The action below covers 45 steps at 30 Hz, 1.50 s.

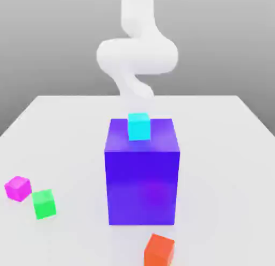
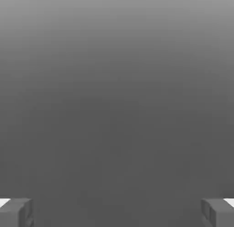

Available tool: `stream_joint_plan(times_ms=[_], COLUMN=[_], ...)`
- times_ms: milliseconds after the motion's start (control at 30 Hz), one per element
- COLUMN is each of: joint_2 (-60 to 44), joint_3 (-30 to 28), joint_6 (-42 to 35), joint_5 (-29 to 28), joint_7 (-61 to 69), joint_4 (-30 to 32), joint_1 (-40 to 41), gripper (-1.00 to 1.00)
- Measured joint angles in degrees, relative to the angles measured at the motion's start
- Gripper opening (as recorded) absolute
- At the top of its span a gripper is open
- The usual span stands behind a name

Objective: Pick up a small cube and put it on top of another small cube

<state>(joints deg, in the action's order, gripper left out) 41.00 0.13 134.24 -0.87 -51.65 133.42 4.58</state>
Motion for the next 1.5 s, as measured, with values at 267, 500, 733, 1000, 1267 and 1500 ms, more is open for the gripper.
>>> stream_joint_plan(times_ms=[267, 500, 733, 1000, 1267, 1500], joint_2=[-15.7, -29.1, -42.6, -58.6, -62.8, -50.9], joint_3=[-1.3, -4.7, -9.6, -6.8, -4.9, -8.0], joint_6=[7.9, 14.7, 21.6, 32.0, 35.4, 26.1], joint_5=[-3.2, -4.5, -0.8, 9.5, 10.6, 5.1], joint_7=[-19.1, -34.5, -46.3, -47.2, -46.3, -50.2], joint_4=[5.3, 9.8, 14.5, 15.4, 14.6, 17.1], joint_1=[13.5, 23.3, 32.9, 39.1, 40.7, 38.1], gripper=[0.0, 0.0, 0.0, 0.0, -1.0, -1.0])
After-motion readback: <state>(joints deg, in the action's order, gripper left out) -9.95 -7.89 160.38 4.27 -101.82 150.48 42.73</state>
